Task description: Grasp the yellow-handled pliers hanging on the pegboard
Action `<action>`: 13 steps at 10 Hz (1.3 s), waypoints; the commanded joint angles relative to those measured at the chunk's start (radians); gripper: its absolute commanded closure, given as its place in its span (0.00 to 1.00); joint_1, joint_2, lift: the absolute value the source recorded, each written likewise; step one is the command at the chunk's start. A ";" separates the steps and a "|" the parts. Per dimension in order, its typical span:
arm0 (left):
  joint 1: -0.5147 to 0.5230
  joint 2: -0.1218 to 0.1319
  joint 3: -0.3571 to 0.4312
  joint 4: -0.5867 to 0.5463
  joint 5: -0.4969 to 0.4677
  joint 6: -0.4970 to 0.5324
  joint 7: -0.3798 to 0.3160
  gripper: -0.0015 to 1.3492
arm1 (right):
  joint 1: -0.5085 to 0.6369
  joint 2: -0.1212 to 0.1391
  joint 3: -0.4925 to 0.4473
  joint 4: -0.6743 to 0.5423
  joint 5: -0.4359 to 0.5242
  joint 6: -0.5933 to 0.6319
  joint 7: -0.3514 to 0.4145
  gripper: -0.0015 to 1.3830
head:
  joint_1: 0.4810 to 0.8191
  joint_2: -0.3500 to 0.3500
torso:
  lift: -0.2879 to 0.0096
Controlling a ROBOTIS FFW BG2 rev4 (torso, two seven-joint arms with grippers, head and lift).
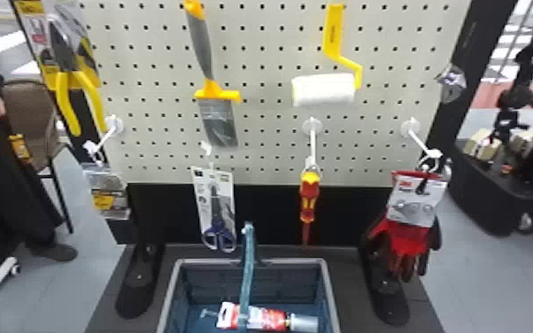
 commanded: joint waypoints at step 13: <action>-0.111 -0.006 0.144 -0.160 -0.023 0.198 -0.155 0.15 | 0.000 -0.001 0.000 0.002 -0.001 0.000 0.000 0.19 | 0.20 0.50 | 0.63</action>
